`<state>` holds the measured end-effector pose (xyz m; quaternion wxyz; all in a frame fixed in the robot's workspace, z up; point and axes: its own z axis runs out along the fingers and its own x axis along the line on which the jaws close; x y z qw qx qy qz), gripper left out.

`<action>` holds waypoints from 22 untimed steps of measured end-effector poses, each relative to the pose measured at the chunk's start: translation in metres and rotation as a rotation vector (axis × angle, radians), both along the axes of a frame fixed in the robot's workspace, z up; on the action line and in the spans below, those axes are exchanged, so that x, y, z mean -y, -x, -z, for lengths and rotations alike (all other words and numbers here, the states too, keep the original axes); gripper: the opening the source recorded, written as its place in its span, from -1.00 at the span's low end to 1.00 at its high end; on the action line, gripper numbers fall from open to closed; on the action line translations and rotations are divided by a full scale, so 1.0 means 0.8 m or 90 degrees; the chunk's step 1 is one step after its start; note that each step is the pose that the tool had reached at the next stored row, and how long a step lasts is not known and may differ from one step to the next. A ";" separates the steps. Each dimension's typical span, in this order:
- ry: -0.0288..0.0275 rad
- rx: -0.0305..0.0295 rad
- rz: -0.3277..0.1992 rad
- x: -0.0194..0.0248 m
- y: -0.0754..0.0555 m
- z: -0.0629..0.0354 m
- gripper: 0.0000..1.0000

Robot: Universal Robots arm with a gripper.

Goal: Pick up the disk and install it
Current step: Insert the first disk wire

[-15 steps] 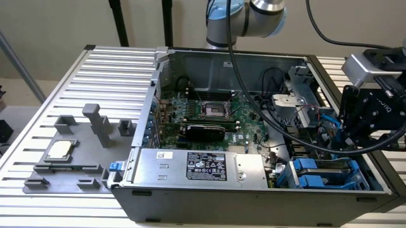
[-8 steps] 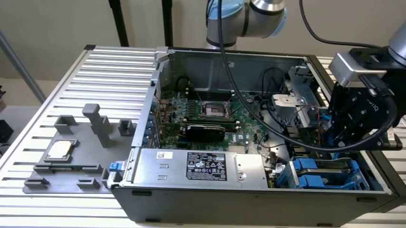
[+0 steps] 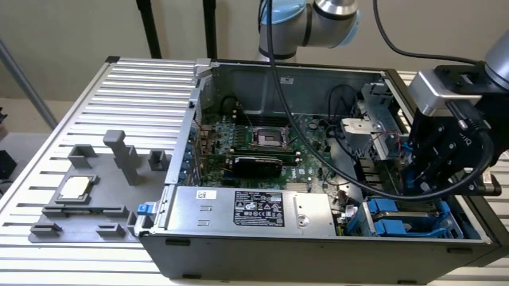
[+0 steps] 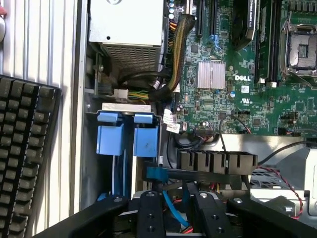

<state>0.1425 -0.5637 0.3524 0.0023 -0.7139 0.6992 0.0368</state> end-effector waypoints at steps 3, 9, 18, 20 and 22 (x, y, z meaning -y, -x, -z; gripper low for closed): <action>-0.0078 0.0000 0.000 0.0074 -0.002 0.000 -0.38; -0.0222 0.0000 0.000 0.0193 -0.013 -0.002 -0.38; -0.0321 -0.0007 0.000 0.0378 -0.037 -0.003 -0.38; -0.0342 -0.0008 0.000 0.0396 -0.042 -0.003 -0.38; -0.0359 -0.0009 -0.001 0.0404 -0.045 -0.003 -0.38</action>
